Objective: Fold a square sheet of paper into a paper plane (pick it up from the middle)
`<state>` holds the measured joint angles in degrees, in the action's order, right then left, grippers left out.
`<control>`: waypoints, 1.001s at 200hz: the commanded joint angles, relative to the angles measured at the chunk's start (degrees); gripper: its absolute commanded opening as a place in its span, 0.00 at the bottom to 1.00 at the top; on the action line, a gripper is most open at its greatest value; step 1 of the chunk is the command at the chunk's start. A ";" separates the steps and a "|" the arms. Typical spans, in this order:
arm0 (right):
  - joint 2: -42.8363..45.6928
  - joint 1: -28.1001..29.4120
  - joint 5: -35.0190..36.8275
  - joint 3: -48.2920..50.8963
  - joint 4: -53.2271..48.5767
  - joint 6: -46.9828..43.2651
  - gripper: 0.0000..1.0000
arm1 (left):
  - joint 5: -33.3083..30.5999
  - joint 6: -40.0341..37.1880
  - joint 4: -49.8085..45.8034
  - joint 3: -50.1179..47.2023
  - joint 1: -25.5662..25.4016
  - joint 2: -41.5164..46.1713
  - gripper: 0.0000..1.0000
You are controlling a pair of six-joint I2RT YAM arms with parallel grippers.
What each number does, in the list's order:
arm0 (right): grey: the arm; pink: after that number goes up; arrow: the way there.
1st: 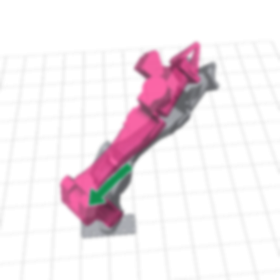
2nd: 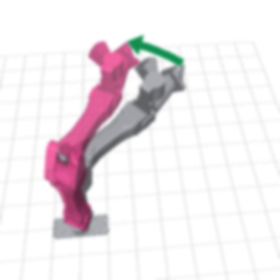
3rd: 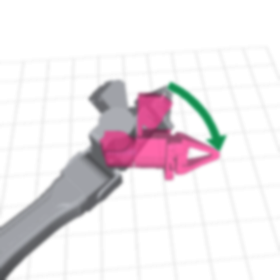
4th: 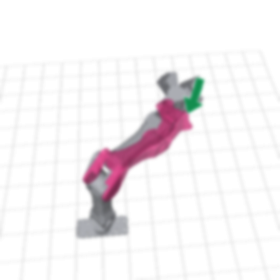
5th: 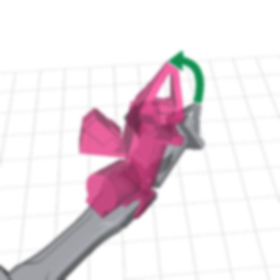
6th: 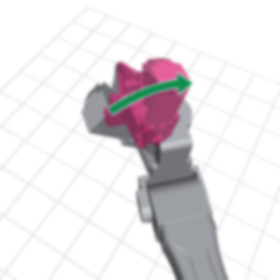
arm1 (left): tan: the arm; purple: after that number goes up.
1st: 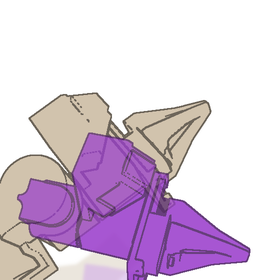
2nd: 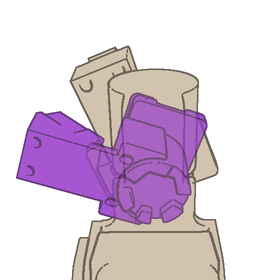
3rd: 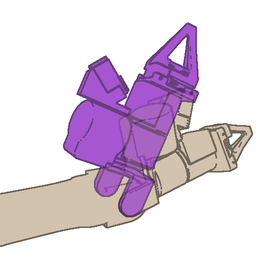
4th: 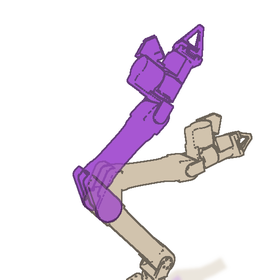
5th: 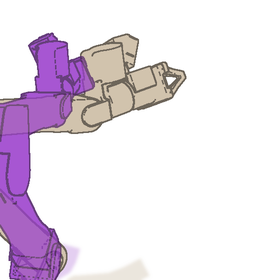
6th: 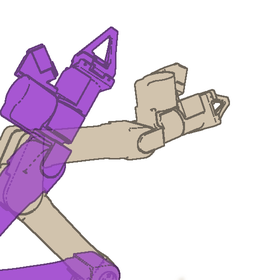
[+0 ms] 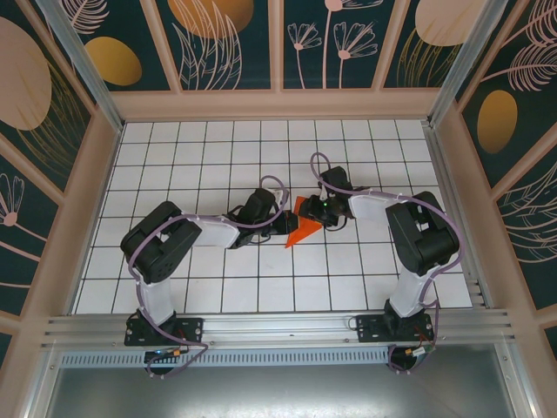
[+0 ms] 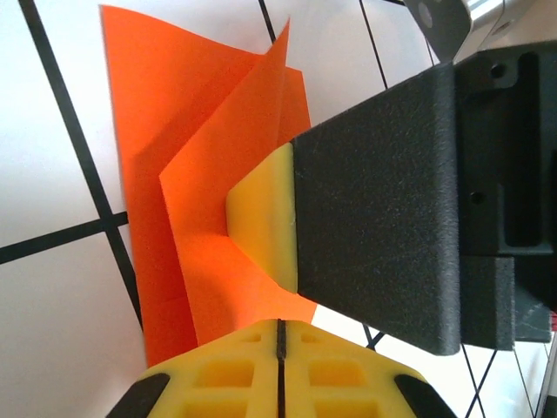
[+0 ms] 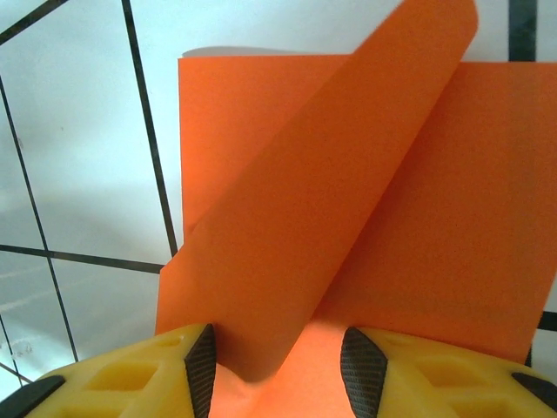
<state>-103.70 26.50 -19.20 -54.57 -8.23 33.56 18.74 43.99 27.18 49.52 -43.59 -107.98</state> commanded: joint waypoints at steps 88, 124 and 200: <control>-8.88 0.98 9.49 2.80 -5.66 -0.16 0.50 | -1.29 -0.14 -4.06 2.95 -0.43 -4.03 0.08; -8.85 1.14 9.61 2.76 -5.58 -0.36 0.50 | -1.32 -0.11 -4.49 3.28 -0.40 -4.60 0.08; -8.92 1.36 9.53 2.59 -5.57 -0.56 0.49 | -2.39 0.11 -6.06 3.65 -0.44 -5.04 0.06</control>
<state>-104.16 27.40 -17.34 -55.51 -9.32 33.54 17.47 43.99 23.49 52.21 -43.83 -111.50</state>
